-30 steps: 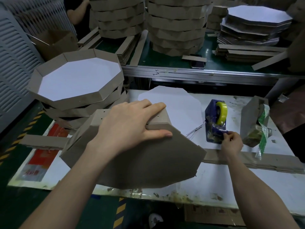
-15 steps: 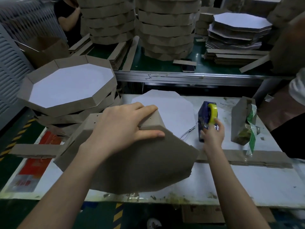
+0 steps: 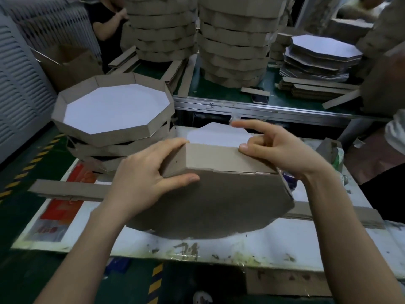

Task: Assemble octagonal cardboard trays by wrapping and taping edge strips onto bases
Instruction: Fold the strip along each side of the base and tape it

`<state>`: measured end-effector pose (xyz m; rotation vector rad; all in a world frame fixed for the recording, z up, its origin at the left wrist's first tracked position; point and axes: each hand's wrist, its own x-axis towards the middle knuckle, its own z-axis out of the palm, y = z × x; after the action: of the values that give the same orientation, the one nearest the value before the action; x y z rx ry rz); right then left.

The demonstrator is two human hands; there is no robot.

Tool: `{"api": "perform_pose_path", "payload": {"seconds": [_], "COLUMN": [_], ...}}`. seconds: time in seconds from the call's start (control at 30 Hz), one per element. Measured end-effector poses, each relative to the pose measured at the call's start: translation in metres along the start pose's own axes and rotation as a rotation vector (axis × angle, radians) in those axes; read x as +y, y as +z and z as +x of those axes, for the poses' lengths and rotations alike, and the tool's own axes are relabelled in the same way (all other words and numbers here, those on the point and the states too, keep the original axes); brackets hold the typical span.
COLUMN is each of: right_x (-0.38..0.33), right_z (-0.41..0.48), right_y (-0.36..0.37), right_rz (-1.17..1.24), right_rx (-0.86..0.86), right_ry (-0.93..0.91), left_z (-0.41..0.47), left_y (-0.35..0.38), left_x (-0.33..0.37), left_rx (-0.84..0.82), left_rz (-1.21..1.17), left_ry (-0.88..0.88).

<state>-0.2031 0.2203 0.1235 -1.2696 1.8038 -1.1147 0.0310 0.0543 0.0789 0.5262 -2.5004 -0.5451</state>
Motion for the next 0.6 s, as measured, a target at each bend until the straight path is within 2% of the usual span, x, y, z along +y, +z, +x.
{"api": "perform_pose_path", "payload": {"seconds": [0.1, 0.23, 0.43, 0.6], "right_x": [-0.015, -0.02, -0.02, -0.018], "right_z": [0.003, 0.008, 0.008, 0.012], "right_y": [0.007, 0.025, 0.047, 0.053], "right_rz": [-0.059, -0.142, -0.109, -0.087], "right_rx": [-0.026, -0.054, 0.011, 0.06], "right_ry": [-0.075, -0.059, -0.111, -0.119], "left_z": [-0.017, -0.024, -0.014, -0.01], "left_y": [0.005, 0.003, 0.006, 0.008], "left_x": [-0.015, -0.024, -0.005, -0.007], "left_rx": [0.003, 0.01, -0.012, -0.002], "left_rz": [-0.041, -0.095, -0.055, -0.002], "left_ry": [-0.068, -0.057, 0.204, 0.257]}}
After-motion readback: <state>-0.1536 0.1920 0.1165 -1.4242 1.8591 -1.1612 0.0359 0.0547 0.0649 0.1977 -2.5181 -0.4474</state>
